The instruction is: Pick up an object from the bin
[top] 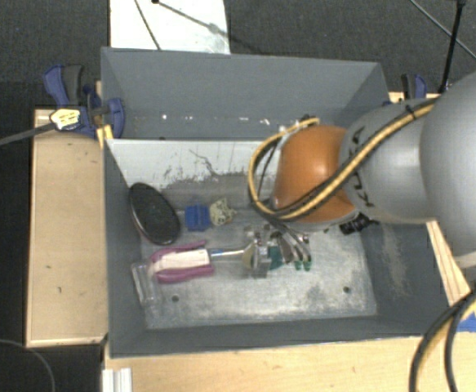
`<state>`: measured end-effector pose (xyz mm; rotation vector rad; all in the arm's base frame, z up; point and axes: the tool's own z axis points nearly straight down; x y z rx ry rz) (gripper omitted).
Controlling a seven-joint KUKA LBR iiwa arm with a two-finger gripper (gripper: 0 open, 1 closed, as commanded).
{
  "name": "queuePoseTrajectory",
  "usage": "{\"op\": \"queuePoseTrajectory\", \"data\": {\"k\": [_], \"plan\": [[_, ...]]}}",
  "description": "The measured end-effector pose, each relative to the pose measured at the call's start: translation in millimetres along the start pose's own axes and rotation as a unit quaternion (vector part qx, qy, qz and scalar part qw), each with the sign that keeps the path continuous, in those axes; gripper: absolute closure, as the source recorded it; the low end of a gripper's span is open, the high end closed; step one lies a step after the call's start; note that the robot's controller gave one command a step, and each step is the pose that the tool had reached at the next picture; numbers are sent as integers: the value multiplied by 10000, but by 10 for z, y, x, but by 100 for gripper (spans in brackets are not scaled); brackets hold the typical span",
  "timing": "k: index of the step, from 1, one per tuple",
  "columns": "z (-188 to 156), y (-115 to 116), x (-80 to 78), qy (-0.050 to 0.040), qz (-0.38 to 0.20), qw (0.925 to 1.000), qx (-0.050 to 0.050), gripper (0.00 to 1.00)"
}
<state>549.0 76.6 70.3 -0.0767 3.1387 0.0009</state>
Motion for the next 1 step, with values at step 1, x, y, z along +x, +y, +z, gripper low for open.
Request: {"op": "queuePoseTrajectory", "data": {"k": [1], "plan": [[-1845,-117,-136,-50,47,10000,0,100]]}}
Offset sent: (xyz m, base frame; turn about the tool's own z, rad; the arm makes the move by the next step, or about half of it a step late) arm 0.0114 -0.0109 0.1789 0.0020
